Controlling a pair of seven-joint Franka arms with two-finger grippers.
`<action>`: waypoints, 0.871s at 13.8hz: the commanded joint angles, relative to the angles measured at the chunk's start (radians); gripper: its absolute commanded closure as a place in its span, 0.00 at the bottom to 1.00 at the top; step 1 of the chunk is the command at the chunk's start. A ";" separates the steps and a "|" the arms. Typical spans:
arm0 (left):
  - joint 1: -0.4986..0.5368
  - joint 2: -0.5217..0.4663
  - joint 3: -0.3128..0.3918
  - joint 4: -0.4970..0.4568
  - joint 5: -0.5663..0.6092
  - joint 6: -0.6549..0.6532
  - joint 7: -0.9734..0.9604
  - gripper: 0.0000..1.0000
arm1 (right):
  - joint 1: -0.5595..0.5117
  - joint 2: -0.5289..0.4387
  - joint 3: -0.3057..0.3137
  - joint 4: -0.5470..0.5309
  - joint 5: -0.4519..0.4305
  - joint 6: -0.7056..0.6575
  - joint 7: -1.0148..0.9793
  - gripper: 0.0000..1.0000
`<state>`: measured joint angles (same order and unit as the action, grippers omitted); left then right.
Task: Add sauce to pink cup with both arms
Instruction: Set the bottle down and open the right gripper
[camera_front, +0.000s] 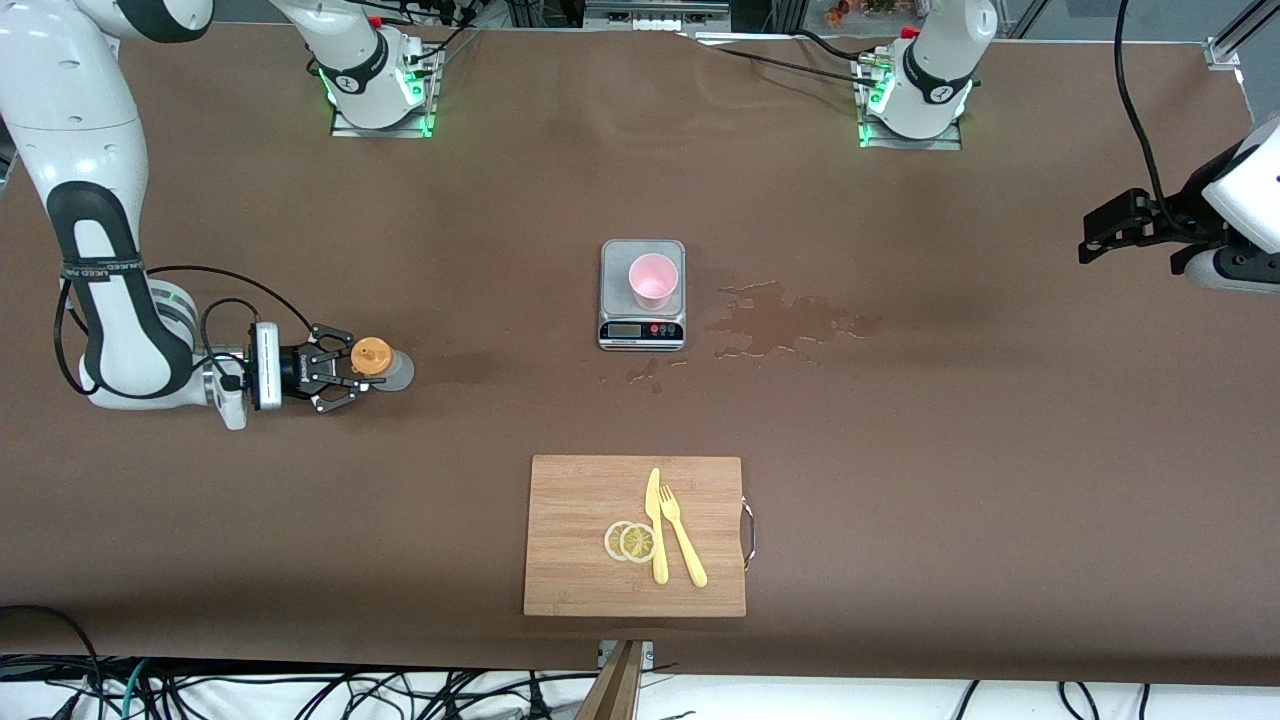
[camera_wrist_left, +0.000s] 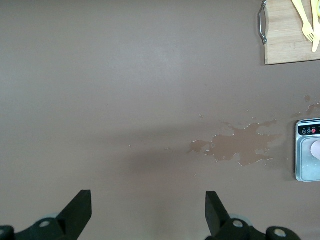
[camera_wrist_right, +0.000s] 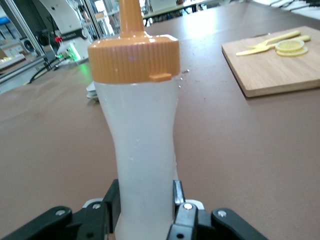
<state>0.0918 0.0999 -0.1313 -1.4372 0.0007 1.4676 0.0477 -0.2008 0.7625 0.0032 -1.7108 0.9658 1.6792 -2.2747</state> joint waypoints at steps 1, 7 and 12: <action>0.003 -0.008 -0.002 0.003 -0.005 -0.015 -0.008 0.00 | -0.084 0.029 0.066 0.023 0.021 -0.052 -0.063 0.49; 0.003 -0.003 -0.002 0.001 -0.004 -0.012 -0.008 0.00 | -0.135 0.081 0.087 0.071 0.014 -0.105 -0.155 0.43; 0.003 0.000 -0.002 0.001 -0.001 -0.010 -0.008 0.00 | -0.161 0.113 0.089 0.129 -0.037 -0.141 -0.177 0.00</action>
<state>0.0918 0.1005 -0.1313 -1.4380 0.0007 1.4675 0.0477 -0.3332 0.8565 0.0695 -1.6373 0.9603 1.5669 -2.4483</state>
